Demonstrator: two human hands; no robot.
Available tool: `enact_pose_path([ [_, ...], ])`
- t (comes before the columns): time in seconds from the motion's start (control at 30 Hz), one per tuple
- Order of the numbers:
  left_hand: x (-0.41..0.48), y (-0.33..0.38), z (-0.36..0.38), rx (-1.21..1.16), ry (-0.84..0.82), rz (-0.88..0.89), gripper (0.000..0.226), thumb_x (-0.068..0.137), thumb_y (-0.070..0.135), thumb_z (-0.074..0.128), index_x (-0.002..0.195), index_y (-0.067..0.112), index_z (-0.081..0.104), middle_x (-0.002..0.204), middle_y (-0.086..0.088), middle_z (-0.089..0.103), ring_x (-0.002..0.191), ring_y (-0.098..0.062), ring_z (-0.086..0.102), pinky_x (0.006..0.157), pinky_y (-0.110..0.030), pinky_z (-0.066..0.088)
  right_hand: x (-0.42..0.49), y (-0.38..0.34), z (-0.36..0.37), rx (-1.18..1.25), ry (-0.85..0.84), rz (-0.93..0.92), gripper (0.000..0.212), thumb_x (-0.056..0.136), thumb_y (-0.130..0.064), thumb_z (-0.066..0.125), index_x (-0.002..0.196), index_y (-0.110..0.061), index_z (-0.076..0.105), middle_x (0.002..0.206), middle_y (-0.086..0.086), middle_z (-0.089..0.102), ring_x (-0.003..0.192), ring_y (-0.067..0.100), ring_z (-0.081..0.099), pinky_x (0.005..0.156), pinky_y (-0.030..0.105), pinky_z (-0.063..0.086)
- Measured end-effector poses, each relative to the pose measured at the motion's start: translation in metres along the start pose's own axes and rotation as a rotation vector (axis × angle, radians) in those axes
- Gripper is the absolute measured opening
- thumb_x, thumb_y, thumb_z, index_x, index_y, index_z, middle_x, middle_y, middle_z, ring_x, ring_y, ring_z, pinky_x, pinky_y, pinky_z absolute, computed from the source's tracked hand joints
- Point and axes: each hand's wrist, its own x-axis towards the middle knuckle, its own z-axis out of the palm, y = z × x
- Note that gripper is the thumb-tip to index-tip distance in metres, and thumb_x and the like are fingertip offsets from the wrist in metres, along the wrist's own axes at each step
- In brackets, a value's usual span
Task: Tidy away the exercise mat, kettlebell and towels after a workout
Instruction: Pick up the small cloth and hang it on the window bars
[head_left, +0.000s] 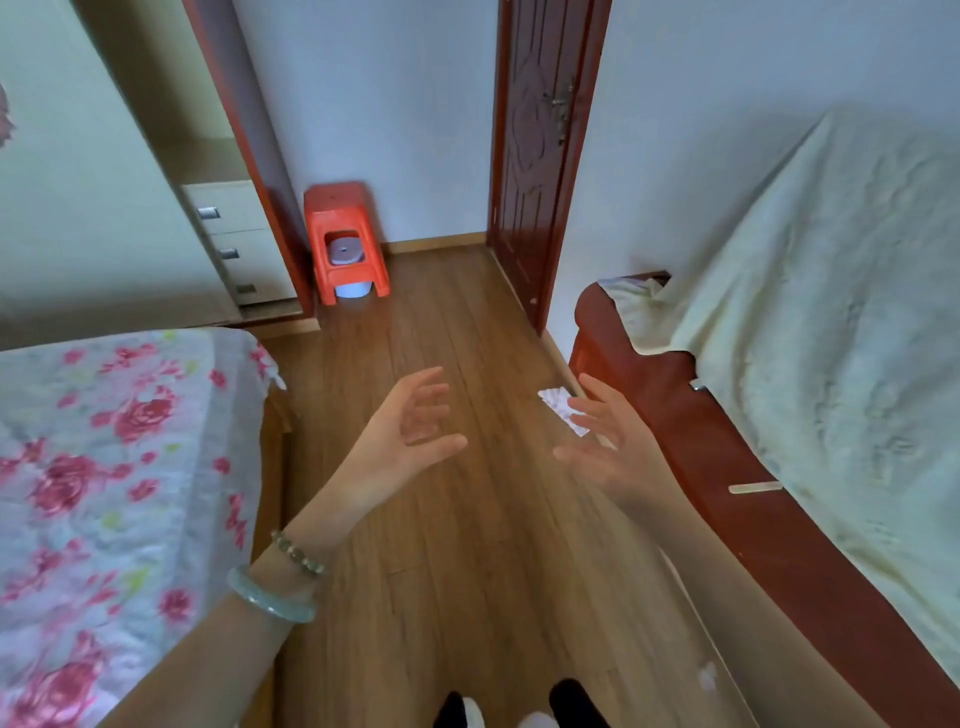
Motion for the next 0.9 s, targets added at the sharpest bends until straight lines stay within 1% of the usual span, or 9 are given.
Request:
enact_pose_path([
  [0.07,0.032,-0.009,-0.012,-0.018,-0.011,-0.016,0.071,0.076,0.020,0.076,0.136,0.030,0.039,0.128,0.010,0.053,0.114,-0.003,0.056,0.095,-0.025,0.048,0.038,-0.001,0.008,0.005,-0.025,0.010,0.076,0.067,-0.020,0.083,0.132,-0.023,0.045,0.124,0.000,0.056,0.114,0.006,0.054,0.099,0.036,0.048],
  [0.17,0.082,-0.025,-0.028,-0.017,-0.001,-0.037,0.072,0.077,0.015,0.076,0.138,0.025,0.039,0.128,0.008,0.053,0.111,0.000,0.056,0.090,-0.017,0.049,0.095,0.004,0.019,-0.013,-0.034,0.006,0.095,0.056,-0.056,0.082,0.134,-0.016,0.045,0.125,0.007,0.056,0.120,0.019,0.054,0.099,0.035,0.046],
  [0.2,0.099,-0.031,-0.033,-0.022,0.004,-0.044,0.072,0.077,0.013,0.076,0.138,0.023,0.039,0.128,0.007,0.053,0.111,0.000,0.057,0.088,-0.016,0.048,0.117,0.008,0.023,-0.018,-0.028,0.015,0.089,0.059,-0.049,0.083,0.133,-0.018,0.044,0.124,0.007,0.056,0.120,0.020,0.054,0.099,0.034,0.046],
  [0.27,0.136,-0.045,-0.042,-0.032,0.008,-0.054,0.071,0.077,0.011,0.075,0.138,0.022,0.040,0.128,0.006,0.053,0.111,-0.001,0.057,0.089,-0.017,0.049,0.162,0.017,0.031,-0.009,-0.007,0.035,0.073,0.070,-0.017,0.081,0.131,-0.026,0.042,0.122,0.006,0.056,0.119,0.020,0.054,0.098,0.031,0.047],
  [0.33,0.177,-0.057,-0.050,-0.036,-0.003,-0.060,0.070,0.076,0.010,0.075,0.136,0.024,0.040,0.128,0.006,0.053,0.111,-0.003,0.057,0.089,-0.018,0.049,0.207,0.025,0.038,0.003,-0.016,0.035,0.072,0.074,-0.003,0.076,0.131,-0.029,0.040,0.123,0.005,0.055,0.118,0.017,0.054,0.094,0.023,0.048],
  [0.4,0.224,-0.068,-0.059,-0.037,-0.010,-0.060,0.069,0.076,0.009,0.075,0.133,0.029,0.041,0.127,0.007,0.053,0.111,-0.003,0.057,0.089,-0.019,0.049,0.254,0.032,0.042,0.011,-0.025,0.035,0.073,0.075,-0.003,0.075,0.133,-0.028,0.040,0.124,0.004,0.055,0.118,0.014,0.053,0.091,0.018,0.048],
  [0.53,0.323,-0.084,-0.075,-0.024,-0.032,-0.090,0.068,0.076,0.012,0.077,0.132,0.029,0.042,0.126,0.008,0.054,0.112,-0.005,0.058,0.094,-0.028,0.049,0.350,0.040,0.042,0.015,-0.003,0.041,0.075,0.075,-0.007,0.076,0.137,-0.025,0.039,0.122,0.007,0.057,0.117,0.020,0.055,0.095,0.034,0.050],
  [0.67,0.412,-0.093,-0.083,0.024,-0.087,-0.112,0.069,0.077,0.012,0.075,0.135,0.027,0.039,0.128,0.011,0.052,0.112,0.002,0.055,0.095,-0.023,0.048,0.434,0.041,0.036,-0.003,0.040,0.061,0.075,0.076,-0.007,0.075,0.139,-0.020,0.038,0.121,0.002,0.055,0.114,0.015,0.055,0.082,0.011,0.048],
  [0.9,0.526,-0.117,-0.093,0.054,-0.179,-0.148,0.068,0.078,0.020,0.076,0.135,0.029,0.041,0.126,0.016,0.054,0.113,0.001,0.055,0.095,-0.023,0.049,0.537,0.057,0.029,0.010,0.099,0.132,0.074,0.076,-0.010,0.076,0.139,-0.024,0.039,0.123,-0.001,0.055,0.114,0.006,0.054,0.084,0.011,0.048],
])
